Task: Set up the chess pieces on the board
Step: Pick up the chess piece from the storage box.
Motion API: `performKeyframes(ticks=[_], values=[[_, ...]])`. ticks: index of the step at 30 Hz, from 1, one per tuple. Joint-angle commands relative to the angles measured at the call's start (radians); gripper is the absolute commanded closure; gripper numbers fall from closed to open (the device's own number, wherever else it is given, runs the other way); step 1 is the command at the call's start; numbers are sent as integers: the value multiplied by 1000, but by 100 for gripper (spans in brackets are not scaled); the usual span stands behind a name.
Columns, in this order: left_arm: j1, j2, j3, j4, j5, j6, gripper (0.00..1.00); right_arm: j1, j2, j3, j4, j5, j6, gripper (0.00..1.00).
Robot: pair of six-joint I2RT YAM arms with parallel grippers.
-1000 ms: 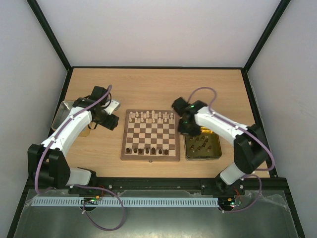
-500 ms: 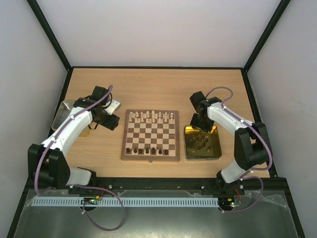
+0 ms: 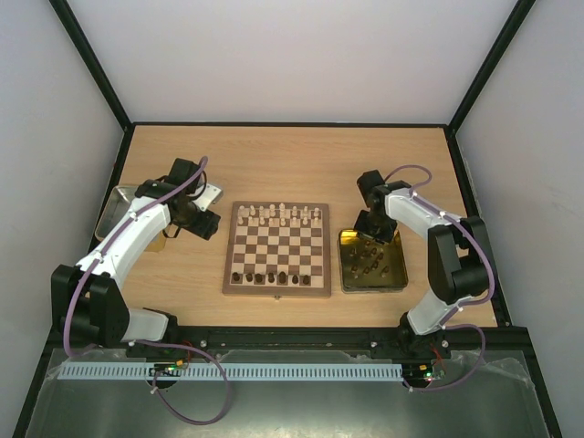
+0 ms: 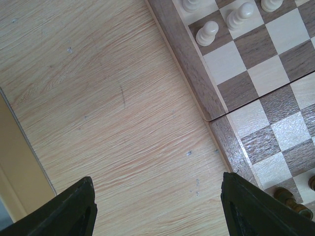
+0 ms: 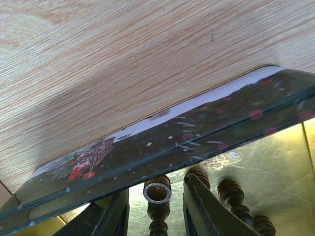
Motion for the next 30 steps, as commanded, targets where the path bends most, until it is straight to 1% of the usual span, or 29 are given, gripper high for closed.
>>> performKeyframes(ticks=[1, 4, 10, 28, 30], values=[[-3, 3, -7, -9, -11, -7, 31, -4, 23, -19, 35, 1, -17, 69], [-3, 9, -7, -9, -13, -8, 31, -3, 39, -20, 44, 2, -19, 72], [-3, 11, -7, -10, -15, -9, 31, -3, 43, -24, 48, 20, -21, 85], [-9, 21, -10, 1, -13, -10, 31, -3, -13, 21, -31, 97, -54, 90], [-9, 23, -10, 2, -13, -11, 31, -4, -18, 28, -42, 104, -83, 90]])
